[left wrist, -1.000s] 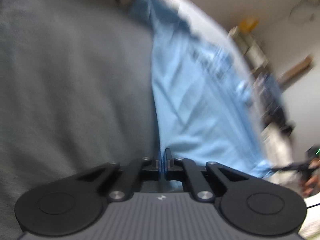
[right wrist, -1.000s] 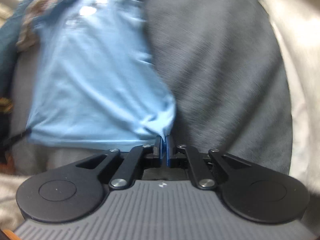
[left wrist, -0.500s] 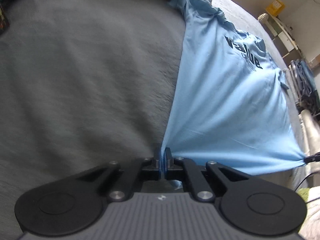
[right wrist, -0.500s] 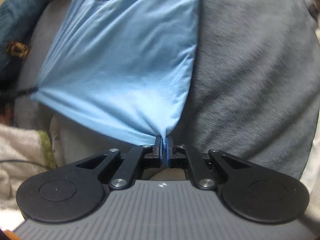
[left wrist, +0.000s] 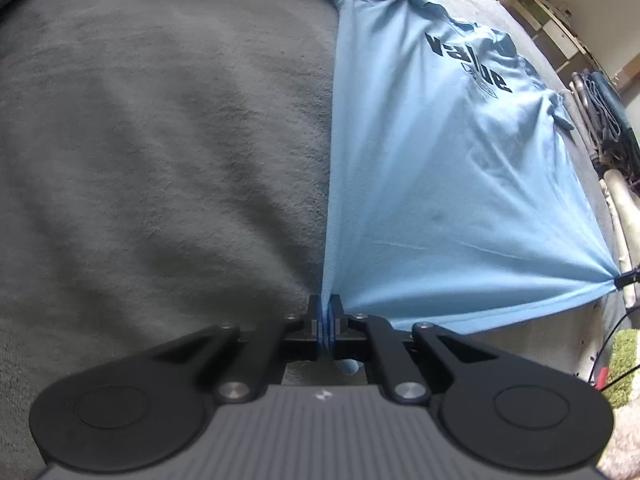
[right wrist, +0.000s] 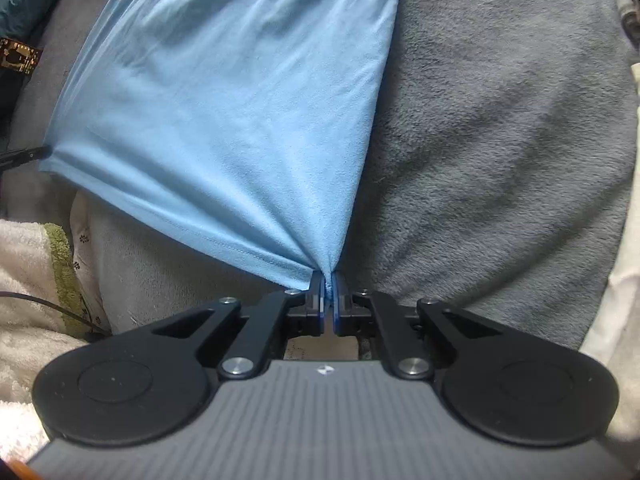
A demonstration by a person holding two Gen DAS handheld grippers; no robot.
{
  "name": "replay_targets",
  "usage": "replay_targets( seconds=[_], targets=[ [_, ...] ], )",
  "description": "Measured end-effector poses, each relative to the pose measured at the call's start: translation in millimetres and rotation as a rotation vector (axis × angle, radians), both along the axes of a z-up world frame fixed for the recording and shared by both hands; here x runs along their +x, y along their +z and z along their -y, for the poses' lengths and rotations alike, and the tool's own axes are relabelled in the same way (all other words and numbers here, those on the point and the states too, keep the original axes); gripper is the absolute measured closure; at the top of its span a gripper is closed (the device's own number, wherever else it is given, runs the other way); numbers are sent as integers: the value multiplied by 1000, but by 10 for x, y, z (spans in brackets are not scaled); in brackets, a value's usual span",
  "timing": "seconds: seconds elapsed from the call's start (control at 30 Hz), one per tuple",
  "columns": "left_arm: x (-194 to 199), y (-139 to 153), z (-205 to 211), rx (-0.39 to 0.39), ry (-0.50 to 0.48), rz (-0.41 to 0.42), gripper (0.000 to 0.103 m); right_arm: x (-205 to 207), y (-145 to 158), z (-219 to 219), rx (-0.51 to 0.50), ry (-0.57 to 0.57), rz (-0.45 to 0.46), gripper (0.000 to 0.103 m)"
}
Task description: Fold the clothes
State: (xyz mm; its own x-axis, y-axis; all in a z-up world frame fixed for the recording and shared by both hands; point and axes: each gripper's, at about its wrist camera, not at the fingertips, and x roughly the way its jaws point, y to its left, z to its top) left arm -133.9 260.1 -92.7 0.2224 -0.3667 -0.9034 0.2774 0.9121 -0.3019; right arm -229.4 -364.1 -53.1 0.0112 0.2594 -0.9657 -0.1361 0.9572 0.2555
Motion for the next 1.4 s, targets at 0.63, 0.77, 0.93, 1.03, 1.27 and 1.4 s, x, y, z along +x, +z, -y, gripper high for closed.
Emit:
replay_targets(
  seconds=[0.63, 0.77, 0.93, 1.03, 1.27, 1.4],
  targets=[
    [324, 668, -74, 88, -131, 196, 58, 98, 357, 537, 56, -270, 133, 79],
    [638, 801, 483, 12, -222, 276, 52, 417, 345, 413, 87, -366, 215, 74],
    [906, 569, 1555, -57, -318, 282, 52, 1176, -31, 418, 134, -552, 267, 72],
    [1007, 392, 1921, -108, -320, 266, 52, 1453, -194, 565, 166, -667, 324, 71],
    [1031, 128, 2146, -217, -254, 225, 52, 1840, -605, 998, 251, -906, 408, 70],
    [977, 114, 2288, -259, -284, 267, 52, 1999, -826, 1075, 270, -950, 424, 70]
  ],
)
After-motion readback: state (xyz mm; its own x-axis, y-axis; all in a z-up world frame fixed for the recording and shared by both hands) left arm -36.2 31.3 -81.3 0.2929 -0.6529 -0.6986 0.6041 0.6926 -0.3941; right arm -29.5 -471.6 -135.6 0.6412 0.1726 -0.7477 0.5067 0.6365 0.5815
